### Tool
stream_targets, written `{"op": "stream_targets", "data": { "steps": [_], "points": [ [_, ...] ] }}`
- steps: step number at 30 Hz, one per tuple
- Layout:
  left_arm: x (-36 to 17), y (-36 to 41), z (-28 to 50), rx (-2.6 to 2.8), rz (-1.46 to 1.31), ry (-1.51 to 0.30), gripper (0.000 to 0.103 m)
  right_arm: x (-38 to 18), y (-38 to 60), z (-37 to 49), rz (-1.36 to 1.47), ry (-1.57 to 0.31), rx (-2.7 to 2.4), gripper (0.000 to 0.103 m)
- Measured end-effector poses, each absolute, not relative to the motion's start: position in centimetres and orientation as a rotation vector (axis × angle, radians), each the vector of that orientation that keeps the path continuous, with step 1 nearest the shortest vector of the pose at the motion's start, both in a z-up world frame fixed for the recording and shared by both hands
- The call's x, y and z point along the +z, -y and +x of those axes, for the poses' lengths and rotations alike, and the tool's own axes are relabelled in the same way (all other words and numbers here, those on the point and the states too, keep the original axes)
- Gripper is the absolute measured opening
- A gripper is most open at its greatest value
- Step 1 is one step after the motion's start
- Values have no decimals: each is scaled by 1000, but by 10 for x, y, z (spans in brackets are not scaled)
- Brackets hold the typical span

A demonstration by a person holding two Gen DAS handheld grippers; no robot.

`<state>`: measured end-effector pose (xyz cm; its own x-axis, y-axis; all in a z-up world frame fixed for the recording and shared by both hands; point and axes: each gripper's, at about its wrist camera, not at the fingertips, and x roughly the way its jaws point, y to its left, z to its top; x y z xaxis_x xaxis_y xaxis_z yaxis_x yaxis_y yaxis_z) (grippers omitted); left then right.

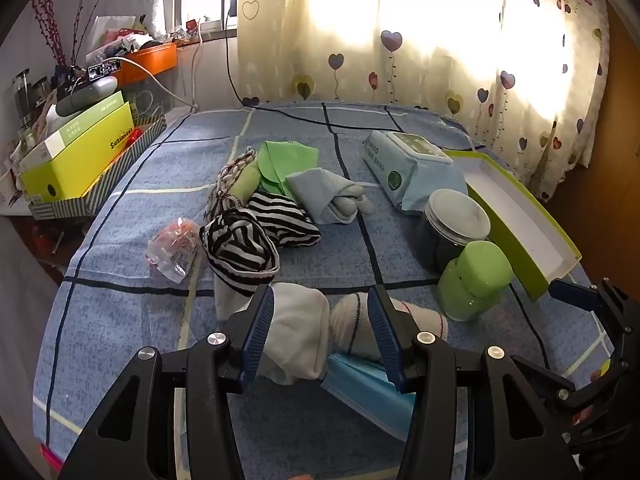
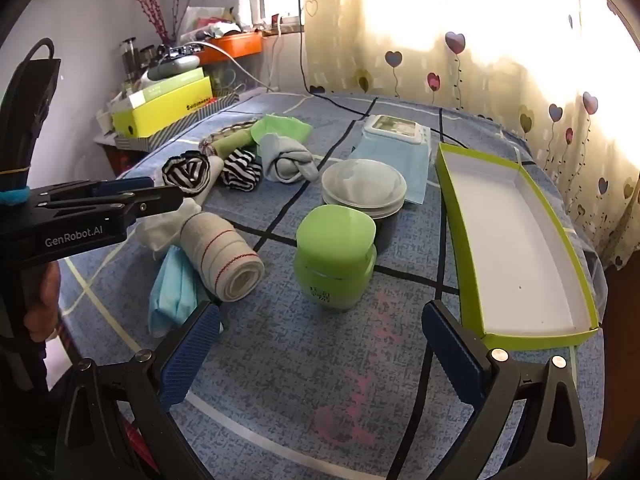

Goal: Organize soft objects
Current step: 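Position left gripper around white sock while right gripper surrounds red-striped rolled sock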

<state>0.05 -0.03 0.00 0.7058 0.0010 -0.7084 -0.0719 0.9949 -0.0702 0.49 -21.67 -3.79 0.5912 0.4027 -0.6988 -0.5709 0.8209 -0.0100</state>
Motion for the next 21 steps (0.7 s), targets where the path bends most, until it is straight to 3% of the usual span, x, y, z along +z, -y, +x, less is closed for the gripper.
{"op": "stream_targets", "data": {
  "steps": [21],
  "points": [
    [-6, -2, -2, 14, -100, -805, 50, -40, 218, 5, -241, -747, 576, 102]
  ]
}}
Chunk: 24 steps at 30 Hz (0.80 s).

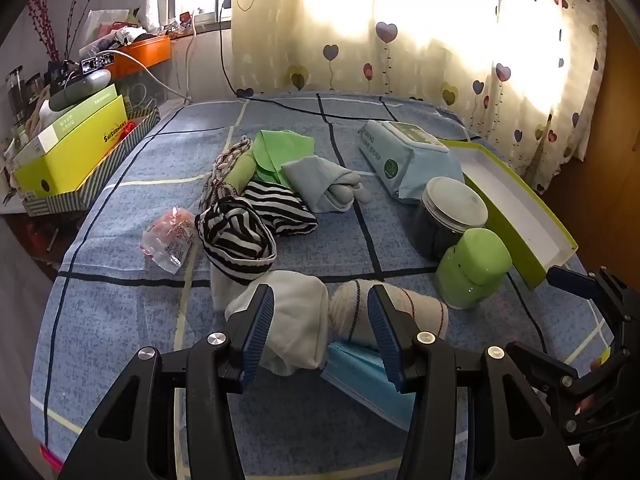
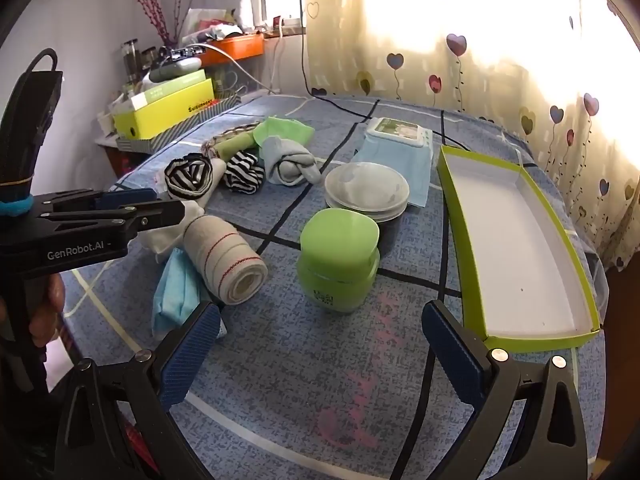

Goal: Organize soft objects
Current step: 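Position left gripper around white sock while right gripper surrounds red-striped rolled sock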

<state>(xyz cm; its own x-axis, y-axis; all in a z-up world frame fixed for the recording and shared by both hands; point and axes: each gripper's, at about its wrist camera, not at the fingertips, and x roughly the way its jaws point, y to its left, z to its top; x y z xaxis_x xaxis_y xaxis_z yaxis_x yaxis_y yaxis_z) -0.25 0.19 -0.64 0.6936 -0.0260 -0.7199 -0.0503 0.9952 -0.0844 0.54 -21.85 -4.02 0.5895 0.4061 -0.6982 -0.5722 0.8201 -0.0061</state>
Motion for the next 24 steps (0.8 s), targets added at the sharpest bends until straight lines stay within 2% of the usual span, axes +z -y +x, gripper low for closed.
{"op": "stream_targets", "data": {
  "steps": [24],
  "points": [
    [-5, -4, -5, -16, -124, -795, 50, -36, 216, 3, -233, -735, 584, 102]
  ]
}}
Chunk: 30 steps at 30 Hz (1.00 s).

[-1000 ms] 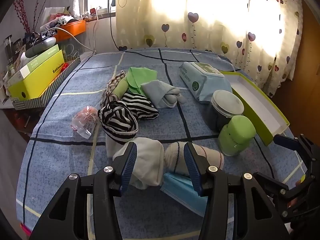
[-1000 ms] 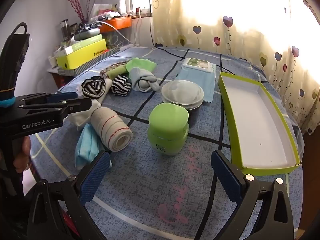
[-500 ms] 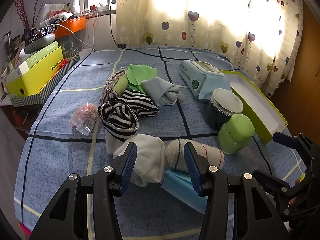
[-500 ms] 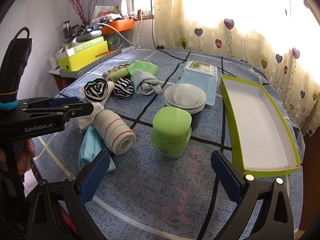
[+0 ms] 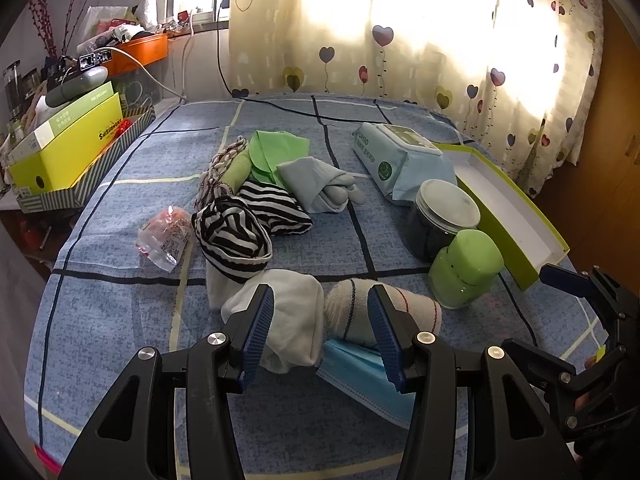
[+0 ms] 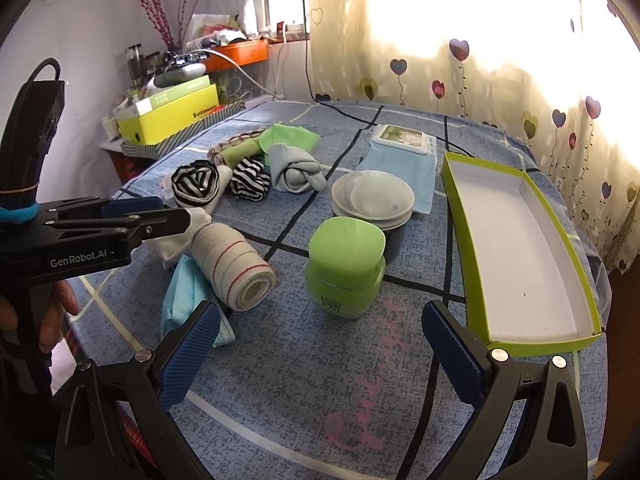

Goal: Organize soft objects
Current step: 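Position left gripper around white sock while right gripper surrounds red-striped rolled sock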

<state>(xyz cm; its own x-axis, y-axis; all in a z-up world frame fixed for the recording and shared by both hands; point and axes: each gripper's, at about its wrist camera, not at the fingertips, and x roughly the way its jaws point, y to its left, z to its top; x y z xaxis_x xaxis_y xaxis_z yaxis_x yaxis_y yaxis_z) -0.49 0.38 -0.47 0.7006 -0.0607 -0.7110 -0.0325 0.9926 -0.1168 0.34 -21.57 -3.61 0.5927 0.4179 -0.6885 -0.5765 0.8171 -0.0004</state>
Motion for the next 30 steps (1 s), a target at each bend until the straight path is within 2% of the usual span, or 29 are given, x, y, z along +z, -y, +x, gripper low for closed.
{"op": "stream_targets", "data": {
  "steps": [30],
  "points": [
    [0, -17, -11, -3, -172, -763, 50, -30, 207, 1, -243, -673, 668, 102]
  ]
}}
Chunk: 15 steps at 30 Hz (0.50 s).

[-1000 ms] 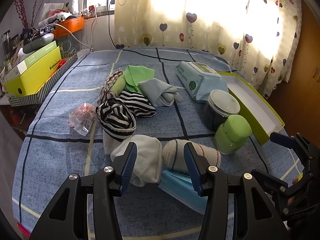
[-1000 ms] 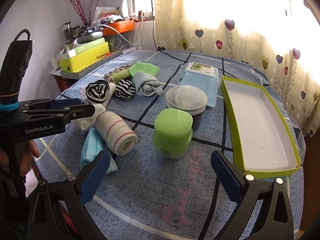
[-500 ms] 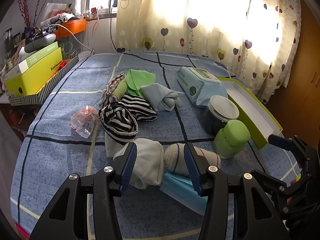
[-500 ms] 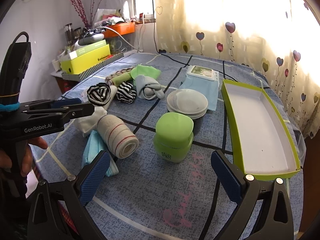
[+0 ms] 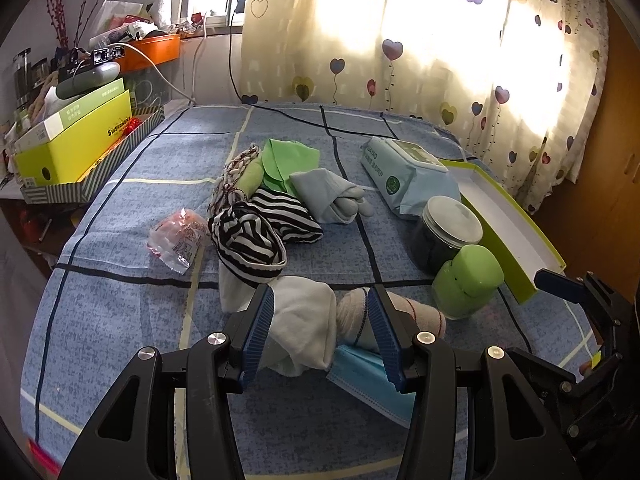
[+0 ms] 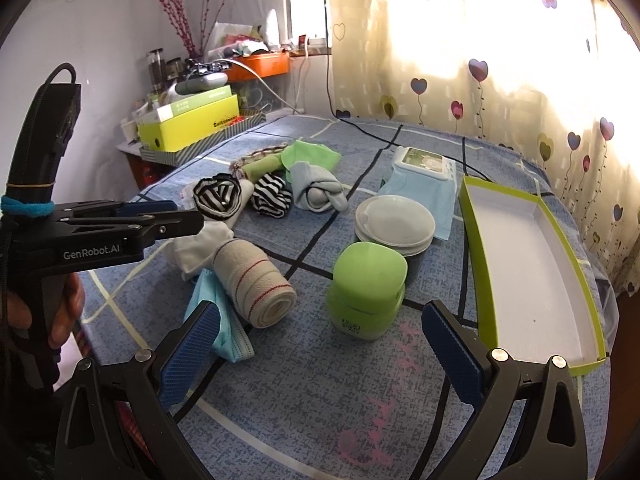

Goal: Organize soft objects
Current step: 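Position left gripper around white sock while right gripper surrounds red-striped rolled sock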

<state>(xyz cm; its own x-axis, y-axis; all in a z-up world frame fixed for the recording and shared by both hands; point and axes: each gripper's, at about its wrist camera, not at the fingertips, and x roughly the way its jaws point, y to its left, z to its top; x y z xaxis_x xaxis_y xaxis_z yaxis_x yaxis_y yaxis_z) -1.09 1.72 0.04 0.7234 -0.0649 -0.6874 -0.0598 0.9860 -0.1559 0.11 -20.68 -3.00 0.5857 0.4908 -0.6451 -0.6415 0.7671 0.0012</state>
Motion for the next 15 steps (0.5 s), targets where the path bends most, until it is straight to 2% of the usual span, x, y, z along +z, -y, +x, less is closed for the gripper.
{"op": "stream_targets", "data": {
  "steps": [15],
  "points": [
    [-2, -18, -14, -3, -164, -763, 50, -30, 198, -5, -241, -668, 725, 102]
  ]
}}
